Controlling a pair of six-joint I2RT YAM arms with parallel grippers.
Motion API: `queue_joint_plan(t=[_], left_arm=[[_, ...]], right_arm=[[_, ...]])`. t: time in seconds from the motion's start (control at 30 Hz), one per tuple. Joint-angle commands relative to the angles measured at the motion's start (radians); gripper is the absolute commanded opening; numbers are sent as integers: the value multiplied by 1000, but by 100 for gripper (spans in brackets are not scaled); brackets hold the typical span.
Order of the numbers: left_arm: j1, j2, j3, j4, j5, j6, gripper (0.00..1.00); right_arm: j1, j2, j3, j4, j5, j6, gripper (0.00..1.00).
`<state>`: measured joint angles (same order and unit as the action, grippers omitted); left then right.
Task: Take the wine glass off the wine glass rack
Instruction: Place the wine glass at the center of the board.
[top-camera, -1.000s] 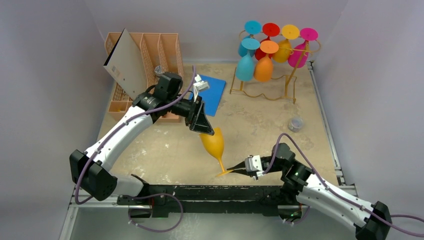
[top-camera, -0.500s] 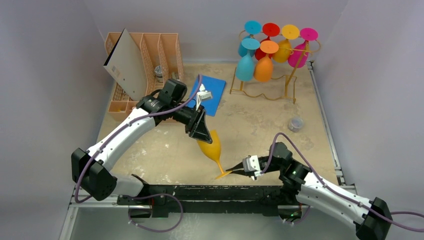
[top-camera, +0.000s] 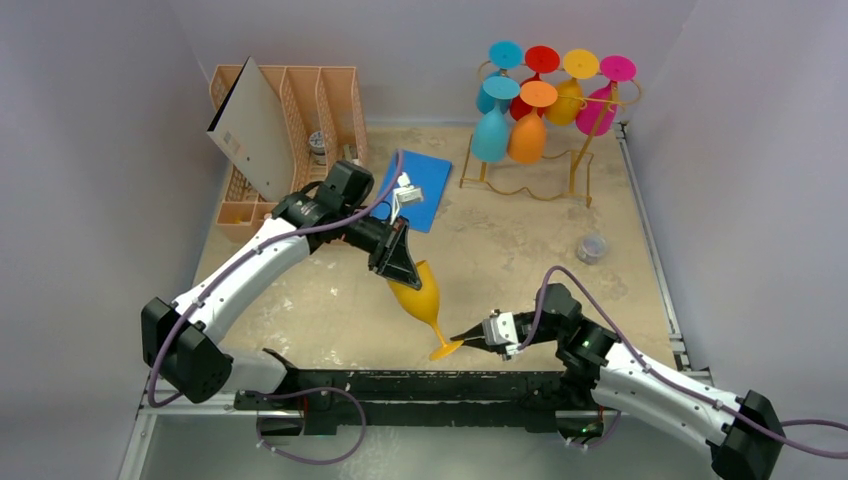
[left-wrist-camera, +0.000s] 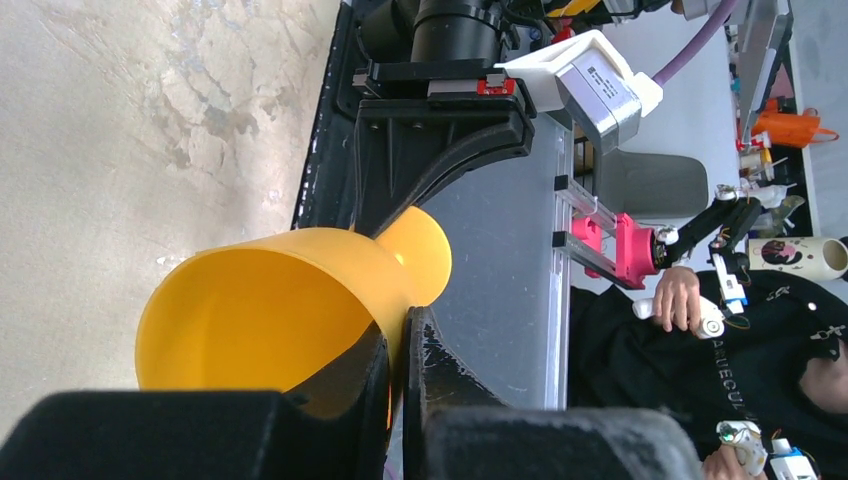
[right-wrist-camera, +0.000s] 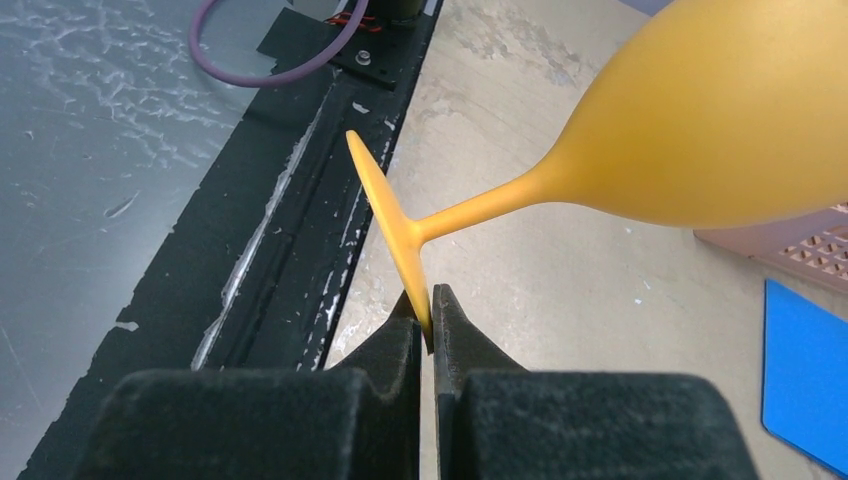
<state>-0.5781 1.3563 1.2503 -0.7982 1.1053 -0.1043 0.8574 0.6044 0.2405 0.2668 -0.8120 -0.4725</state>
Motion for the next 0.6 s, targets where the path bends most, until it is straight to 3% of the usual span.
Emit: queue_joint_plan(t=[0.0, 0.13, 0.27, 0.43, 0.57], left_arm=[[-8, -42, -11, 19, -12, 38, 0], [-8, -57, -16, 19, -24, 45, 0], [-8, -91, -28, 41, -32, 41, 0], [-9, -125, -43, 30, -224, 12, 0], [-9, -148, -53, 2, -326, 4, 0]], right_arm=[[0, 3, 28, -1, 36, 17, 0], [-1, 1, 31, -8, 38, 17, 2], [-1, -5, 34, -26, 44, 17, 21], [0, -26, 27, -16, 70, 38, 48], [0, -45, 13, -2, 111, 49, 57]])
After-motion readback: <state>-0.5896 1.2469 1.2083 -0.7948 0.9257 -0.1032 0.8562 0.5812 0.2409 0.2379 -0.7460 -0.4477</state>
